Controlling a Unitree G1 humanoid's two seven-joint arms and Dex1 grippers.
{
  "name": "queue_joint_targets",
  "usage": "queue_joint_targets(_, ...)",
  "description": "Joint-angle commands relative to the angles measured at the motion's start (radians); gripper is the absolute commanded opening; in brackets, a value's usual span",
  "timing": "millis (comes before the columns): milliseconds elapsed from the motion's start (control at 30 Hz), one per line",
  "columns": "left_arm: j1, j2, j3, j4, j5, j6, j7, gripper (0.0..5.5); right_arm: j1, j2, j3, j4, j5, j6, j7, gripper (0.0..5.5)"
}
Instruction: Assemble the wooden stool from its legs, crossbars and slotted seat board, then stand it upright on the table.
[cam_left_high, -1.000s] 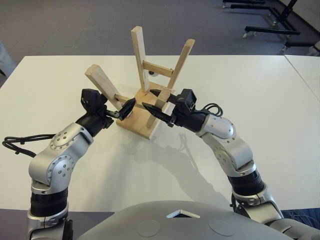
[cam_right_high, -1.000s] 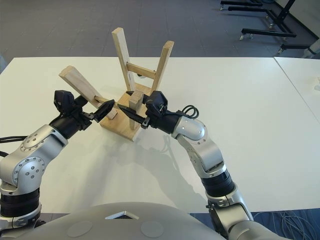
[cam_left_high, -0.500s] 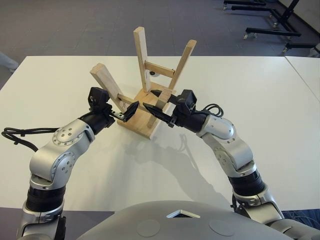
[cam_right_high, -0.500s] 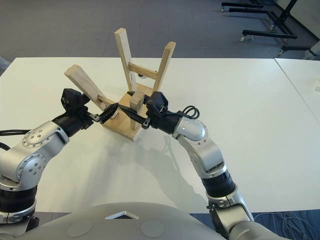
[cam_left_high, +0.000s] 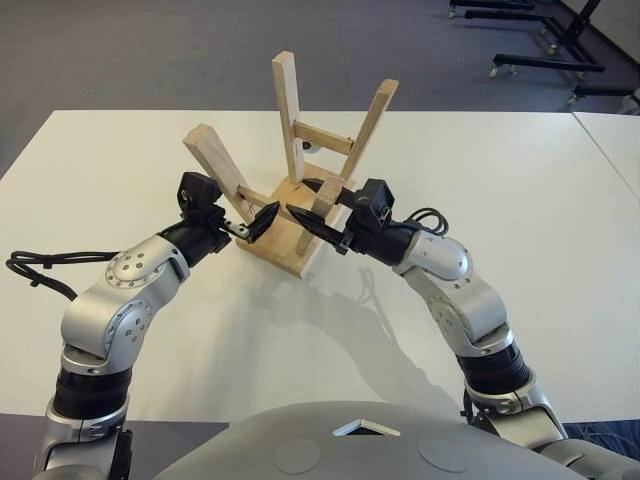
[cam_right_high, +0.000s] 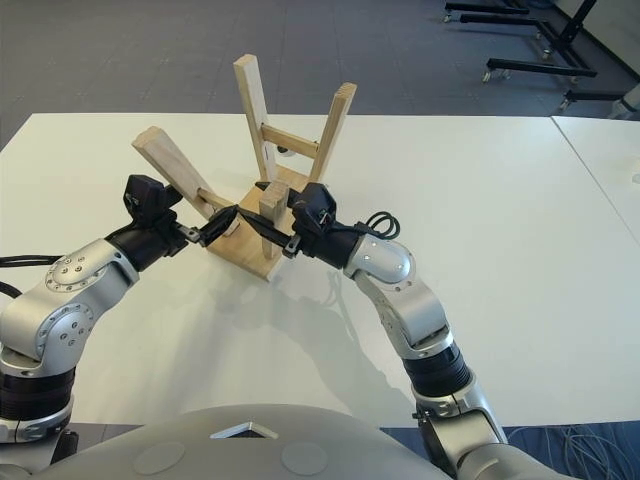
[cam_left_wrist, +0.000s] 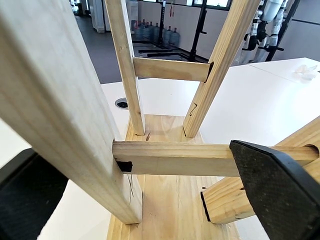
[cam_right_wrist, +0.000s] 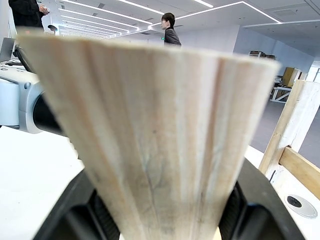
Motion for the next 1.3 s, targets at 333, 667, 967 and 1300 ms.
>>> queue_joint_targets(333, 0.012, -0.042, -0.163, -0.041, -0.015, -0.003, -0.148, 5.4, -0.091, 0.041, 0.076, 0.119, -0.016, 0.09, 0.036, 2.04)
queue_joint_targets(667, 0.014, -0.089, -0.082, -0.09, -0.127, -0.069, -0.187, 5.4, -0.084, 0.039, 0.073, 0.11, -0.009, 0.115, 0.031, 2.04)
queue_joint_targets(967, 0.017, -0.128, -0.046, -0.104, -0.216, -0.063, -0.197, 5.4, -0.084, 0.04, 0.072, 0.105, -0.007, 0.126, 0.033, 2.04)
queue_joint_targets(1300, 0.007, -0.122, -0.083, -0.154, -0.38, 0.017, -0.285, 5.4, -0.097, 0.045, 0.077, 0.119, -0.015, 0.123, 0.04, 2.04)
